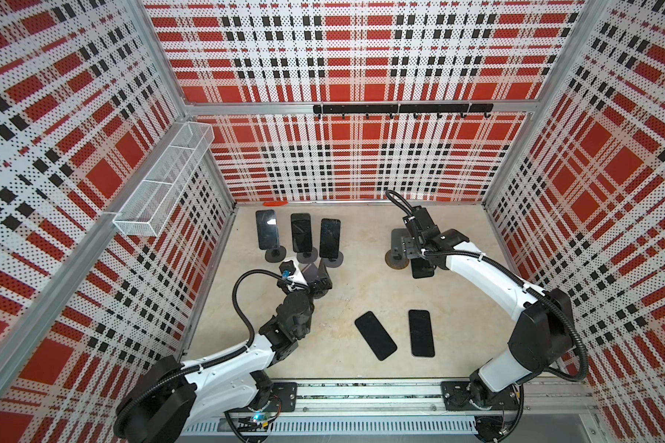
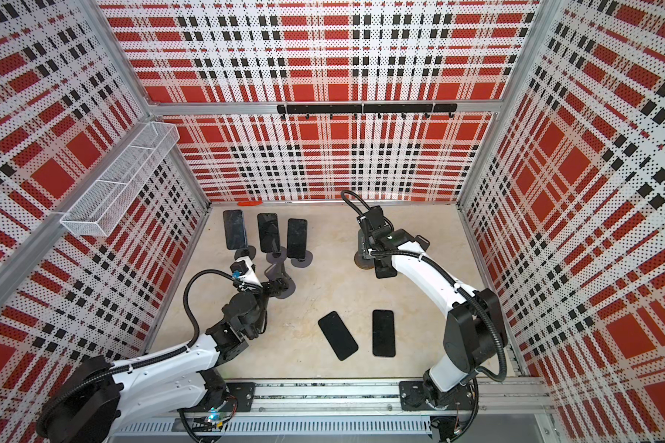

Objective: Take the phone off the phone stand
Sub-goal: 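Lift the corner phone off its stand and carry it toward the table center, then lower the held phone flat between the two lying phones with the right gripper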

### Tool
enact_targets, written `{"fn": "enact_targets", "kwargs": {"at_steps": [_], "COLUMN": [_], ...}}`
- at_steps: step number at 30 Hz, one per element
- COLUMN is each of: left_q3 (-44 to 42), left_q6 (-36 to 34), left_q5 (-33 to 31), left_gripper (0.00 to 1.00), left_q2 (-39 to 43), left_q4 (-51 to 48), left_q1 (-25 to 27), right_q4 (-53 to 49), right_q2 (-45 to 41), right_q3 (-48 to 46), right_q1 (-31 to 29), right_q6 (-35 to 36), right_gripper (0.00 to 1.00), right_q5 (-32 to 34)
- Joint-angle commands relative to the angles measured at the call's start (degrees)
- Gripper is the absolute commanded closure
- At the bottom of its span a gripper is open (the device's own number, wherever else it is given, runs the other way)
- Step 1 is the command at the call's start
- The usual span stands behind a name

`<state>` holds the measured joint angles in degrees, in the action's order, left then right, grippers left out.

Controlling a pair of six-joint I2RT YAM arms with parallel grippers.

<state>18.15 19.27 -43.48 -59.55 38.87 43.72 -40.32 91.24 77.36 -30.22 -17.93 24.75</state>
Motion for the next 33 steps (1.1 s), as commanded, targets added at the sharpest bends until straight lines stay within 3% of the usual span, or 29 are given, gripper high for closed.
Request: {"fn": "enact_targets", "kwargs": {"at_steps": [1,13,33], "left_q3": [-0.1,-0.2,-0.7], "left_q6": [0.5,1.2,1.1], "left_q5": [0.7,0.2,-0.1], "left_gripper": [0.02,0.02,0.02], "left_q2": [-0.7,-2.5,-1.3], "left_q4": [-0.1,0.0,0.0], "left_q1": [-0.7,-2.0,-2.3], "right_q4": [-0.3,2.2,4.4], "right_q2": [-2.6,-0.7,8.7], "right_q3": [-1.4,-7.6,-9.0], "right_q1": [-2.6,-8.6,-13.1], "right_q6": [-1.0,-3.3,-10.7], "right_gripper": [0.38,0.38,0.38], "right_q5": [-3.6,-15.7,-16.1]}}
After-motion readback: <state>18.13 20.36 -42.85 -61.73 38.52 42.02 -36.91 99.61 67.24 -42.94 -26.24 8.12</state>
